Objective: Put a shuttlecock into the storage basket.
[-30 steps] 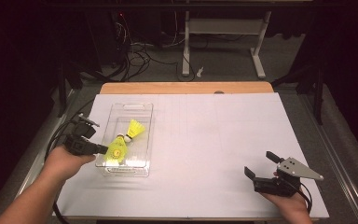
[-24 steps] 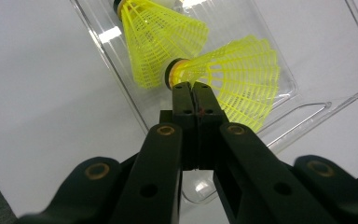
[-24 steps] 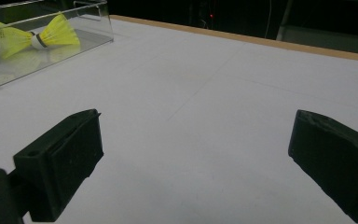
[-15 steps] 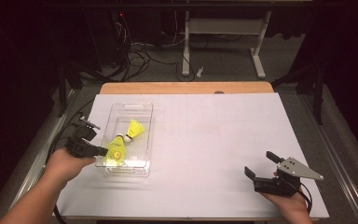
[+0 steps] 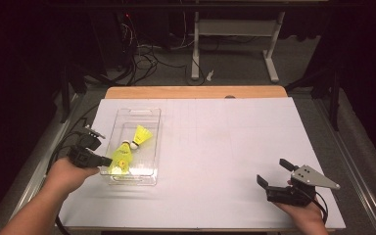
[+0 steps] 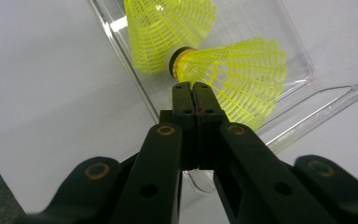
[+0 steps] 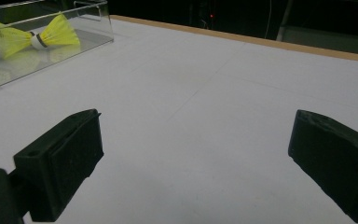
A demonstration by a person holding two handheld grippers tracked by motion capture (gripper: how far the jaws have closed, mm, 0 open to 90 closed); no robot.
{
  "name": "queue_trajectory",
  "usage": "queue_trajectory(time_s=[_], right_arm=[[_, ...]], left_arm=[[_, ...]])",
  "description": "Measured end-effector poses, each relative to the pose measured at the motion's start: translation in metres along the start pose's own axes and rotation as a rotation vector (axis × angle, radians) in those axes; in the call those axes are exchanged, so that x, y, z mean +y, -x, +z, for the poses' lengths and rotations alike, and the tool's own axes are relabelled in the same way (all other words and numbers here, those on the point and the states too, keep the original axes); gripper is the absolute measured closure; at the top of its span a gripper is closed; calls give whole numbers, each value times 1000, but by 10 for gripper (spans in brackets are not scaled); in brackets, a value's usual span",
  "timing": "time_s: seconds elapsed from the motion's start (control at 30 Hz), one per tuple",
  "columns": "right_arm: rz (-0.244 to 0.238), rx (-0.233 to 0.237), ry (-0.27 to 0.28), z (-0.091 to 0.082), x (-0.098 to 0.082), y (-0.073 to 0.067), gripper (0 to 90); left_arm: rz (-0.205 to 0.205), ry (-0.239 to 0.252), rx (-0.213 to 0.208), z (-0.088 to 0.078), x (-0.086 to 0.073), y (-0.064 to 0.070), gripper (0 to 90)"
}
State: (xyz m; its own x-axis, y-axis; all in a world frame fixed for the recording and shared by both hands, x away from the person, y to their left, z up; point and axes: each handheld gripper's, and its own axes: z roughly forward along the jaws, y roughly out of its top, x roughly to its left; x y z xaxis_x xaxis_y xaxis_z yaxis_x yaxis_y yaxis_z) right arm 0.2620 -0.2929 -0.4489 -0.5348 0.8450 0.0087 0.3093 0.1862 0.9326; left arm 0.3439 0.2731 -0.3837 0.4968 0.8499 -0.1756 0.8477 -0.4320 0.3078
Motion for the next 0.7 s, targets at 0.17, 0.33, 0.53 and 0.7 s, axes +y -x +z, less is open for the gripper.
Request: queue_trajectory(time_s=[0.17, 0.33, 0.53, 0.7], right_arm=[[-1, 2, 4, 0, 1, 0, 33], [-1, 4, 6, -1, 1, -1, 33], [-1, 4, 8, -2, 2, -2, 34], [2, 5, 9, -2, 2, -2, 34]], left_arm=[[11, -21, 9, 2, -2, 4, 898], [19, -43, 5, 3, -5, 7, 896], [20, -52, 3, 4, -7, 8, 890], [19, -52, -5, 3, -7, 9, 872]])
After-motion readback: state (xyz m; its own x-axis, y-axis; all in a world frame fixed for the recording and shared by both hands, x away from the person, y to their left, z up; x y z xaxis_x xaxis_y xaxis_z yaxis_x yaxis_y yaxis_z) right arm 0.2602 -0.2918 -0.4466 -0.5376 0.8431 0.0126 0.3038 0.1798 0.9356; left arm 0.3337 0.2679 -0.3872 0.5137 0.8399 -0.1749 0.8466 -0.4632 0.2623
